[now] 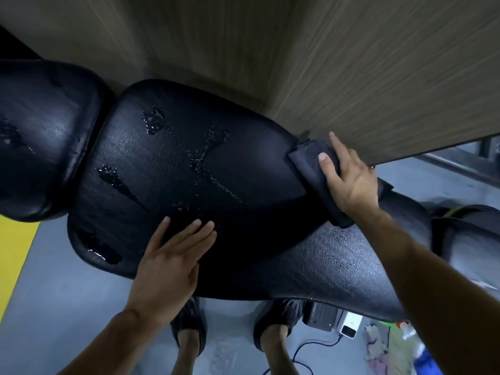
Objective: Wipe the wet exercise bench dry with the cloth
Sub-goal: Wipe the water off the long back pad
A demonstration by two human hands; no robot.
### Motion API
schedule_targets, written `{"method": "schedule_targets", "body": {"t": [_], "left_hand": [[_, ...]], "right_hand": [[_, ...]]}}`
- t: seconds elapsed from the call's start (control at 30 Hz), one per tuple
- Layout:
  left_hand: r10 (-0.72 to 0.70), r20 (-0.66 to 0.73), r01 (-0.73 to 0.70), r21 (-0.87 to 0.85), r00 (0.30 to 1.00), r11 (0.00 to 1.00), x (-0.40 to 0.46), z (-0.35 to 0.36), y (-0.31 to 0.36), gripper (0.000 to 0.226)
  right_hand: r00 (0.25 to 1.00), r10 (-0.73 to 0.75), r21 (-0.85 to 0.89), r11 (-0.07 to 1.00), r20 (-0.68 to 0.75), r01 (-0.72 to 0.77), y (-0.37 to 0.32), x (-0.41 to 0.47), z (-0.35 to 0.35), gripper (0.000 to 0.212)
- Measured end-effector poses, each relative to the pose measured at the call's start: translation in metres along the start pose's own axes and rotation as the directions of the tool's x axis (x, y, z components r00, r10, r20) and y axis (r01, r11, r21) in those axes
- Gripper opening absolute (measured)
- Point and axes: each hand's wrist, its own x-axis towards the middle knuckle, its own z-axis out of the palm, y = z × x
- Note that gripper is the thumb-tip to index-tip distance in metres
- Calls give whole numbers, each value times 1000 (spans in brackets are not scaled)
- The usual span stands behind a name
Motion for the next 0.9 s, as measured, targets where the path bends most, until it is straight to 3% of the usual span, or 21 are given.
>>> {"method": "schedule_targets", "body": {"t": [0.1,0.2,0.27,0.37,0.4,0.47,0.5,0.57,0.67,0.77,0.83,0.9], "left_hand": [[11,-3,-11,9,1000,1000,0,1,0,56],[15,4,-15,14,1000,1000,-1,0,1,56],[16,1,-16,29,1000,999,1,0,0,56],[16,28,-17,55,999,998,1,0,-1,57],[11,34,-13,62,999,998,2,0,-1,57],[9,31,-11,63,999,998,3,-1,0,56],[14,30,-15,55,999,998,4,-1,0,55],[24,39,-26,44,999,999,5,-5,-1,56],[10,74,-12,24,997,1000,7,-10,1,55],[-17,75,17,1,997,1000,6,-12,3,57],[-16,63,17,-21,998,1000,5,-10,2,57],[-5,38,6,-22,999,1000,5,-7,0,60]], "right_hand": [[990,41,-68,996,-138,-50,-25,-16,20,92],[984,-80,-91,994,-162,65,-60,-16,35,105],[980,-161,-70,986,-115,153,-75,15,29,97],[992,-107,59,993,74,103,-98,58,16,76],[991,-103,103,990,91,94,-104,64,16,71],[980,-196,173,965,-27,197,-103,58,20,62],[955,-271,193,938,-117,290,-97,47,20,61],[887,-436,199,865,-154,460,-74,9,24,63],[769,-639,112,765,11,634,-28,-89,40,69],[644,-742,-46,648,183,760,-2,-146,51,81],[667,-732,-26,670,139,742,-14,-114,50,79],[775,-632,8,775,11,632,-49,-60,46,69]]}}
